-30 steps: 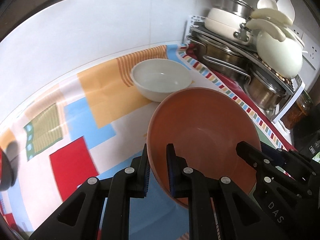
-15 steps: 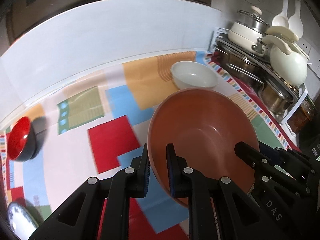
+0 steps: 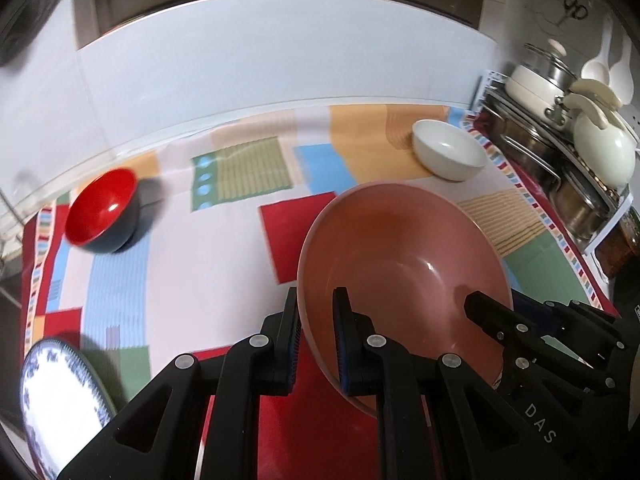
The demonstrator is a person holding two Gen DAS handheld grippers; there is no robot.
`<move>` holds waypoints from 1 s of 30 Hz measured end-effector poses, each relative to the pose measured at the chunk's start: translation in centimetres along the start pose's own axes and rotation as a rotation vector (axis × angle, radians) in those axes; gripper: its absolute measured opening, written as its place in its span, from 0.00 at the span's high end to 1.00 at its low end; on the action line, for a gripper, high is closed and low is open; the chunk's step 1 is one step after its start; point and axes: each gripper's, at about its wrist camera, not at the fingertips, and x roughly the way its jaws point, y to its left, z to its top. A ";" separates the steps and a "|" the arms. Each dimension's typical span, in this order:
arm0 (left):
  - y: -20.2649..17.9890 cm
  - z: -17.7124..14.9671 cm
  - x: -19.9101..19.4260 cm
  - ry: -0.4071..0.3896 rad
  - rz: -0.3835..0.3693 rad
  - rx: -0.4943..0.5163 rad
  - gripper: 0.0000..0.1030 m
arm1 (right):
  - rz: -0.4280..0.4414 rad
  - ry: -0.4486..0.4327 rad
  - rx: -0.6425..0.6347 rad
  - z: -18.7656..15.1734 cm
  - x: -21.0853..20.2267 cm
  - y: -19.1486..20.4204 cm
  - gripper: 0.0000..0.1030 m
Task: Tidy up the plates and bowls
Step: 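Carry the pink bowl with both grippers toward the plate stack by the sink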
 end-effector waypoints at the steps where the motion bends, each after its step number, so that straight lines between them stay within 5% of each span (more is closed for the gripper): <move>1: 0.4 -0.3 -0.2 0.002 0.007 -0.008 0.84 | 0.006 0.004 -0.005 -0.1 0.1 0.3 0.82; 30: 4.5 -7.2 -1.4 0.108 0.078 -0.108 0.84 | 0.096 0.129 -0.152 -4.7 1.0 5.7 0.82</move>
